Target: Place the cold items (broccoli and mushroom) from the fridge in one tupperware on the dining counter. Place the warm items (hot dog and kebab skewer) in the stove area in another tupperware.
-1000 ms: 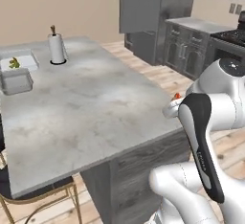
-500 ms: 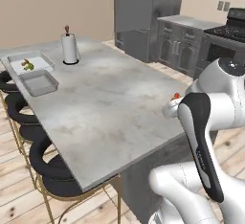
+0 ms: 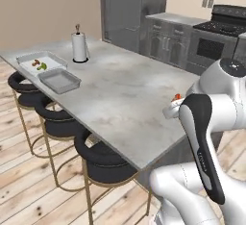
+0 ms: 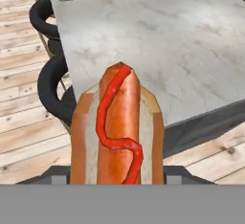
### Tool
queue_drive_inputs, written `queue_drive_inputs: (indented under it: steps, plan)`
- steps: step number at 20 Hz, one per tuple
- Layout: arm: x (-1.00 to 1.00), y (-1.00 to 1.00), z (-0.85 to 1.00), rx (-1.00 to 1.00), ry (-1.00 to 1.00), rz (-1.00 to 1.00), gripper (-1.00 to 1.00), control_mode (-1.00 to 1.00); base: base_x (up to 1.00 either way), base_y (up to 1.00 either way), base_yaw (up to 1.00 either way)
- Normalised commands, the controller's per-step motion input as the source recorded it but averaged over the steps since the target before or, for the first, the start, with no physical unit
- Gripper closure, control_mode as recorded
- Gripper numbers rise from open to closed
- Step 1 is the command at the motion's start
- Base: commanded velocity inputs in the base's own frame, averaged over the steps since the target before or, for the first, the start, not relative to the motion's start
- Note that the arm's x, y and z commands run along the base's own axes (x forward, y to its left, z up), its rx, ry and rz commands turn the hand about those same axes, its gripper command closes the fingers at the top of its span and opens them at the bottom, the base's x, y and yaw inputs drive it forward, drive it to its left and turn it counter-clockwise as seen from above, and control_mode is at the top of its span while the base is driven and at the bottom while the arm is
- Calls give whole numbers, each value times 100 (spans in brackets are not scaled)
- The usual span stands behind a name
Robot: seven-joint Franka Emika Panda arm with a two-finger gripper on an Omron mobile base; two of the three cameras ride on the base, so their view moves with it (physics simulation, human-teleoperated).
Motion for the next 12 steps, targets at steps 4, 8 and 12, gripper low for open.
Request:
queue_drive_inputs:
  steps: [4, 8, 12]
  plan:
    - [0, 0, 0, 0, 0, 0, 100, 100, 6, 100, -44]
    - [0, 0, 0, 0, 0, 0, 100, 100, 16, 100, -47]
    - [0, 0, 0, 0, 0, 0, 100, 100, 15, 100, -46]
